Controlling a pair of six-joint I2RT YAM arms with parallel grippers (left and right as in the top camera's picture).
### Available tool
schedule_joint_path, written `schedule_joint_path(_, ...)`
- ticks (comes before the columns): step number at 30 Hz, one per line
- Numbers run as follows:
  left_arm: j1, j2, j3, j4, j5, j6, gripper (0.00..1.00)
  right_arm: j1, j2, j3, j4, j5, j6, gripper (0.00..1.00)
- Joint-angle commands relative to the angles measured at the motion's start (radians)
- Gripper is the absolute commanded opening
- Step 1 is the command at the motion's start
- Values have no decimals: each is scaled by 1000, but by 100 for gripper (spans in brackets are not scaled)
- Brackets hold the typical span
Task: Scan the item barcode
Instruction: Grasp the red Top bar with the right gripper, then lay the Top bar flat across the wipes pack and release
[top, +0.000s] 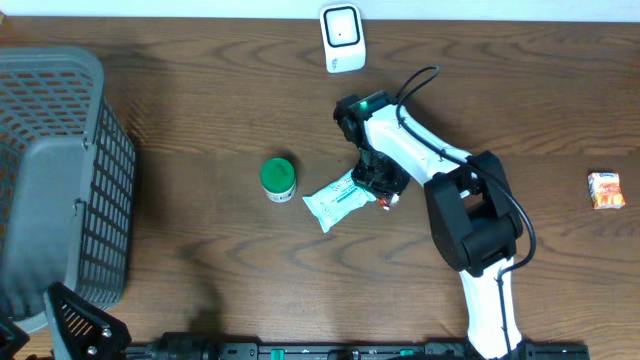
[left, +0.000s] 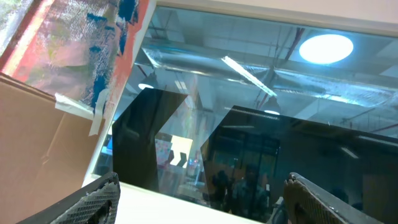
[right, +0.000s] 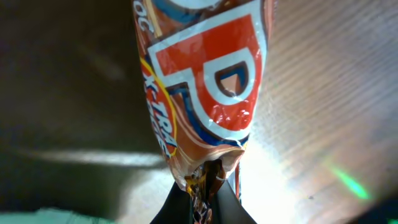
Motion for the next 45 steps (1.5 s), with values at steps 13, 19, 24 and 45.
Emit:
schedule_joint_path(13, -5, -7, -4, 0, -12, 9, 84, 2, -336, -2, 57, -748, -201, 2)
schedule_joint_path(19, -5, -7, -4, 0, -12, 9, 84, 4, -344, -2, 72, -895, -162, 1)
schedule_joint_path(24, -5, -7, -4, 0, -12, 9, 84, -2, -343, -2, 19, -1093, -74, 1)
schedule_joint_path(45, -5, -7, -4, -1, -12, 9, 84, -9, -14, -3, -13, -1330, -262, 1)
